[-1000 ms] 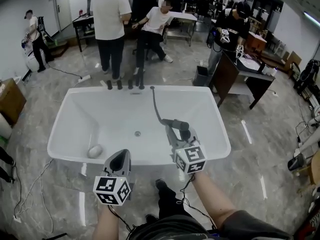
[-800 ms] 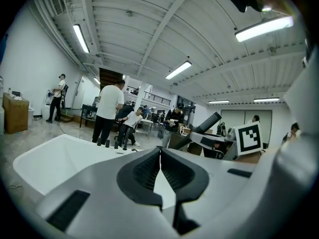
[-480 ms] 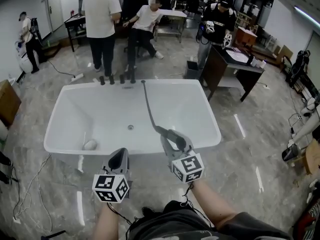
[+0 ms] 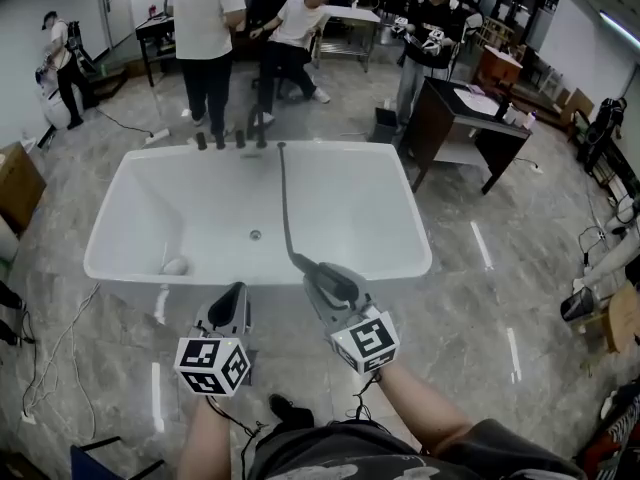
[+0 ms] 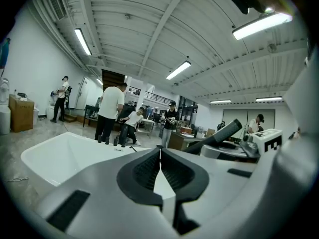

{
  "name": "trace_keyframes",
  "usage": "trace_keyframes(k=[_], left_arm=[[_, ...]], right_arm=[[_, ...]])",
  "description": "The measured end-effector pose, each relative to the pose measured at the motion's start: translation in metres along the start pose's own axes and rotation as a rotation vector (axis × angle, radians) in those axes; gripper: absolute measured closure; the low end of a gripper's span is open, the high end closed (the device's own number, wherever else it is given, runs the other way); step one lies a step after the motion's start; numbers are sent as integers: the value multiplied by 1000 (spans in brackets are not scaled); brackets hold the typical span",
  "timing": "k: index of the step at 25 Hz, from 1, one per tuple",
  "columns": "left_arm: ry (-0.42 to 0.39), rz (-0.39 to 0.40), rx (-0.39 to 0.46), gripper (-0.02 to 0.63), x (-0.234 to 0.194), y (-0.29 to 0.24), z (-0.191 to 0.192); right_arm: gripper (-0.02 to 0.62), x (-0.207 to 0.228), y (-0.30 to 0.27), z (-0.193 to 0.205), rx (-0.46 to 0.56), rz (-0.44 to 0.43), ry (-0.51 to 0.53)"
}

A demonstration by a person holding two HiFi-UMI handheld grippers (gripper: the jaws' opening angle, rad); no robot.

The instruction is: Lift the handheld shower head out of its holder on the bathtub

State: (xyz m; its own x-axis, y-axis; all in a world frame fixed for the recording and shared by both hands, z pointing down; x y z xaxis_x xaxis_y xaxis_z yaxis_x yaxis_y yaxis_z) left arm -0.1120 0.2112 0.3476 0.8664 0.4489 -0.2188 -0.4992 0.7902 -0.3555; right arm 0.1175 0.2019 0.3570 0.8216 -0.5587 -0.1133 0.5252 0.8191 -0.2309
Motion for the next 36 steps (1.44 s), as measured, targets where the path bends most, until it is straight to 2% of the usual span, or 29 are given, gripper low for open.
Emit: trace_keyframes(k=[9,15,22,36], left_arm=[[10,-15,-24,591,52,9,22],[5,-18,-51,591,72,17,35],[-2,-24,-66,591,83,22,47],[3,-12,-73,591,77,39,51]], right_arm=[[457,4,56,23,-14,-38,-34],[457,14,74,41,-38,-1,-115],[457,18,89,64,-84,29,-139],[457,4,90,72,-127,60,-159]])
Point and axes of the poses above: the fingertips, and each gripper's own axes: y backward along the fingers, x to its right, z out of its underside, the point moved 10 cm from there along y, backward along the fingers, and after that the axes turned 9 degrees about -x, right-handed, at the moved point
